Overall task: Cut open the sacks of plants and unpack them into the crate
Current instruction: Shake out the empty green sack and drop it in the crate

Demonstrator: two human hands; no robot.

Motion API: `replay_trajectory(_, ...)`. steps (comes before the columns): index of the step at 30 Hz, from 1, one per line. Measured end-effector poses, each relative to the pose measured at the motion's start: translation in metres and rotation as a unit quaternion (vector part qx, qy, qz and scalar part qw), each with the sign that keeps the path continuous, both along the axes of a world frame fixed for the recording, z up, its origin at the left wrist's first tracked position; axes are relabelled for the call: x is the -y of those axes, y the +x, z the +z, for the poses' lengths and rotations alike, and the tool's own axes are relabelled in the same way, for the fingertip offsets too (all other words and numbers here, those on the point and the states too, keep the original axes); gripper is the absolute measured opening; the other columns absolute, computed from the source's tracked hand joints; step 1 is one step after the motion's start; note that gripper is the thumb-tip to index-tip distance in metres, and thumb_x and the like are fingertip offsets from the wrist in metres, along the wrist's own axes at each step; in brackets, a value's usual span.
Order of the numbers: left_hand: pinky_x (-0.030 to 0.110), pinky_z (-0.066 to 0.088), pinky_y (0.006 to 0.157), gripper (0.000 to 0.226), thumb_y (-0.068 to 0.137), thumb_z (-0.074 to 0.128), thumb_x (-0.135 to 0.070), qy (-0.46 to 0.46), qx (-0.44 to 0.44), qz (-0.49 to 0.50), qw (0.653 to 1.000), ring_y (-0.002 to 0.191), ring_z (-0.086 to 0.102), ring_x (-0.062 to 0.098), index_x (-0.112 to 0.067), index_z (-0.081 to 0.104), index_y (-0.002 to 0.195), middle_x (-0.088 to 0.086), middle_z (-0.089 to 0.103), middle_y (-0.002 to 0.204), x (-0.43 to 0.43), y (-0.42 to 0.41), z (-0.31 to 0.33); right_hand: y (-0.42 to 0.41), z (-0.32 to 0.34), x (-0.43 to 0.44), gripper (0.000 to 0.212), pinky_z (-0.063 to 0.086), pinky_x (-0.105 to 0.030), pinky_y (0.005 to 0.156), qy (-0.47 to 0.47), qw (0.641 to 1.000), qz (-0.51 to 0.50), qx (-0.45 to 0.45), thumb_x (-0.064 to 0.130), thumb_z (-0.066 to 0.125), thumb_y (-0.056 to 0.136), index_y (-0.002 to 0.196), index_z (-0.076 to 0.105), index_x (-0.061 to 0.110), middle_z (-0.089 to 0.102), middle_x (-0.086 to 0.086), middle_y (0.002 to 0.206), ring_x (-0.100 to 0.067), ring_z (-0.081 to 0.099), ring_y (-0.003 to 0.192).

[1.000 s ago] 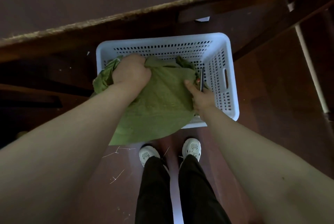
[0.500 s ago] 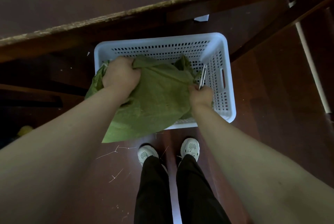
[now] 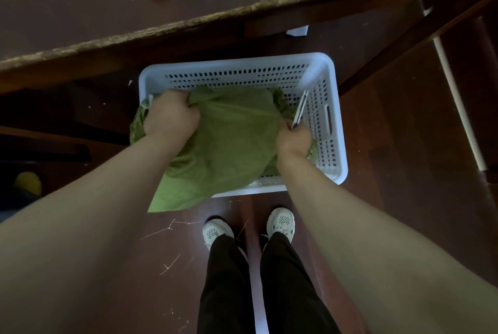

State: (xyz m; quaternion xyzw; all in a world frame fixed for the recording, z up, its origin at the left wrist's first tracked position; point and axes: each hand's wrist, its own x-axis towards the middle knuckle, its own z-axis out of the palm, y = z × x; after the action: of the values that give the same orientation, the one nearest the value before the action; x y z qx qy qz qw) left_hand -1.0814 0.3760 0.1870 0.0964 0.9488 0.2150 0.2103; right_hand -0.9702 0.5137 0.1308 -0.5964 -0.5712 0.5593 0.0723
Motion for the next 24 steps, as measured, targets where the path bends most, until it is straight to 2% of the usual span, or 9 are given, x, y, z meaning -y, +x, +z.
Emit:
replay_trajectory(3,0.039,0.047,0.074,0.017,0.092,0.047,-0.016,-0.012,0.0,0.027,1.0,0.092,0.059,0.036,-0.008,0.062,0.09,0.015,0.061,0.091,-0.002,0.001,-0.001,-0.008,0.007,-0.001,0.01,0.05,-0.031,0.078,-0.011,0.999,0.002,-0.052,0.014,0.052,0.095,0.087,0.058,0.014,0.062,-0.008,0.091,-0.021,0.06,0.086)
replay_trajectory(5,0.04,0.048,0.077,0.019,0.092,0.047,-0.016,-0.017,0.0,0.03,0.999,0.092,0.059,0.034,-0.007,0.063,0.098,0.015,0.061,0.093,0.0,0.002,-0.002,-0.004,0.006,0.0,0.012,0.049,-0.028,0.073,-0.005,0.999,0.026,-0.046,0.016,0.054,0.095,0.084,0.057,0.016,0.06,-0.003,0.084,-0.016,0.059,0.079)
replay_trajectory(8,0.04,0.049,0.073,0.016,0.09,0.048,-0.013,-0.011,0.005,0.004,1.0,0.087,0.058,0.032,-0.006,0.062,0.091,0.012,0.058,0.086,0.002,0.005,-0.003,0.008,0.001,-0.004,0.014,0.046,-0.027,0.071,0.006,0.999,0.035,0.016,0.017,0.055,0.093,0.083,0.059,0.008,0.059,-0.006,0.084,-0.022,0.059,0.082)
replay_trajectory(11,0.035,0.043,0.068,0.015,0.091,0.047,-0.015,-0.008,0.006,0.023,1.0,0.081,0.053,0.028,-0.007,0.059,0.087,0.011,0.055,0.084,0.002,0.006,-0.005,-0.004,0.015,-0.001,0.013,0.05,-0.025,0.069,-0.01,0.998,0.039,-0.053,0.016,0.06,0.09,0.077,0.059,0.014,0.062,-0.002,0.079,-0.015,0.059,0.075)
replay_trajectory(12,0.035,0.042,0.068,0.014,0.091,0.047,-0.015,-0.009,0.007,0.027,1.0,0.081,0.053,0.028,-0.008,0.058,0.085,0.011,0.055,0.084,0.002,0.006,-0.005,-0.005,0.015,0.0,0.01,0.05,-0.025,0.068,-0.01,0.997,0.05,-0.051,0.017,0.06,0.09,0.083,0.062,0.01,0.063,-0.003,0.081,-0.014,0.059,0.075)
replay_trajectory(15,0.037,0.045,0.072,0.015,0.09,0.049,-0.014,-0.025,0.01,0.013,1.0,0.087,0.056,0.032,-0.006,0.061,0.09,0.015,0.059,0.091,0.004,0.008,-0.003,0.008,0.009,-0.002,0.02,0.047,-0.027,0.068,-0.015,0.998,0.056,0.038,0.017,0.057,0.092,0.101,0.062,-0.001,0.064,-0.012,0.094,-0.022,0.059,0.082)
replay_trajectory(19,0.034,0.04,0.07,0.021,0.09,0.047,-0.012,-0.041,0.004,0.019,0.999,0.086,0.052,0.03,-0.004,0.064,0.099,0.01,0.053,0.093,0.002,0.014,-0.003,0.001,0.019,-0.001,0.009,0.055,-0.032,0.075,-0.046,0.998,0.044,-0.031,0.015,0.063,0.088,0.088,0.065,0.007,0.067,-0.009,0.087,-0.023,0.065,0.084)
replay_trajectory(22,0.036,0.043,0.073,0.022,0.089,0.048,-0.012,-0.04,0.002,0.018,0.999,0.094,0.055,0.034,-0.006,0.062,0.104,0.011,0.055,0.097,0.004,0.019,-0.004,0.007,0.015,0.003,0.013,0.056,-0.036,0.076,-0.039,0.998,0.035,0.014,0.016,0.062,0.088,0.092,0.063,0.004,0.068,-0.017,0.098,-0.028,0.065,0.087)
replay_trajectory(24,0.038,0.047,0.075,0.024,0.088,0.048,-0.011,-0.034,0.011,0.021,0.999,0.093,0.057,0.034,-0.006,0.063,0.105,0.014,0.061,0.098,0.005,0.02,-0.004,0.011,0.013,0.002,0.01,0.056,-0.031,0.07,-0.053,0.998,0.027,0.023,0.014,0.061,0.088,0.091,0.062,0.004,0.067,-0.015,0.095,-0.027,0.064,0.084)
